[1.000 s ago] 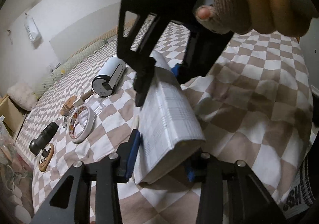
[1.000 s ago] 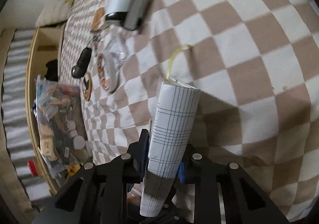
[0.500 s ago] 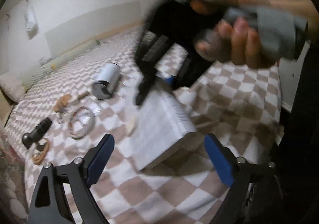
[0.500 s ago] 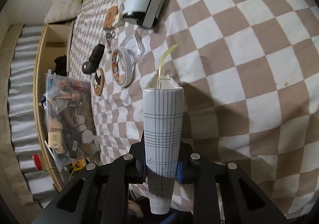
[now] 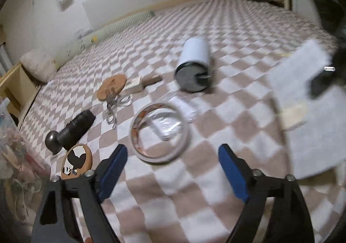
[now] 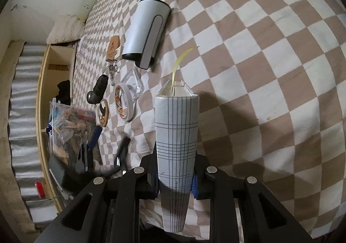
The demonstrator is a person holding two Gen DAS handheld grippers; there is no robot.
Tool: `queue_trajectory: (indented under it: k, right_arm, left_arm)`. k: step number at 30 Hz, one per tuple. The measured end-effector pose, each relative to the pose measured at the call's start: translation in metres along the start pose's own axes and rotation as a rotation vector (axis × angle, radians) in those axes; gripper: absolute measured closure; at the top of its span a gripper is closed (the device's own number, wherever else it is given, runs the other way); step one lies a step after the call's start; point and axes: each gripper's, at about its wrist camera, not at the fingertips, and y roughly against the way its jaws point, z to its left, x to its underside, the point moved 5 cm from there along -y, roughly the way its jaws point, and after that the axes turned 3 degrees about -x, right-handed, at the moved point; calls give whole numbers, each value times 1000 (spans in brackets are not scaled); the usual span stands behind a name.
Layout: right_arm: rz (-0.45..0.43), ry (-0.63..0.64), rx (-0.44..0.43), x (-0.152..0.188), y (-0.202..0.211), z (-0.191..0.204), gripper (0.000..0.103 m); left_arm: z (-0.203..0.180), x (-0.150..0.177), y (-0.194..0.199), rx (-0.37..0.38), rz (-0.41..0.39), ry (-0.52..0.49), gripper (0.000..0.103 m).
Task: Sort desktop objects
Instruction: 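Lift the notebook with the right tool while the left tool grasps the tape roll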
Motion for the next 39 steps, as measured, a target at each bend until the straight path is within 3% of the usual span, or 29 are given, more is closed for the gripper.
queue_trajectory:
  k: [5, 8, 10, 12, 18, 24, 39]
  right_arm:
    - [-10, -6, 7, -5, 0, 1, 80]
    - [-8, -9, 12, -7, -2, 1, 80]
    - [-5, -10, 18, -8, -4, 0, 80]
    - [-2, -11, 22, -8, -5, -1, 80]
    - [6, -14, 25, -9, -7, -2, 80]
    - [-1, -8, 22, -8, -5, 1, 80]
    - [-80, 106, -19, -3, 18, 50, 80]
  left_arm:
    - [11, 0, -35, 14, 47, -24, 20]
    - [10, 6, -46, 32, 73, -66, 40]
    - [8, 9, -47, 54, 74, -82, 41]
    - [8, 11, -47, 103, 84, -77, 61]
    - [-2, 11, -37, 147, 86, -106, 87]
    - [8, 4, -21, 170, 73, -53, 94]
    - [45, -17, 32, 122, 11, 39, 95]
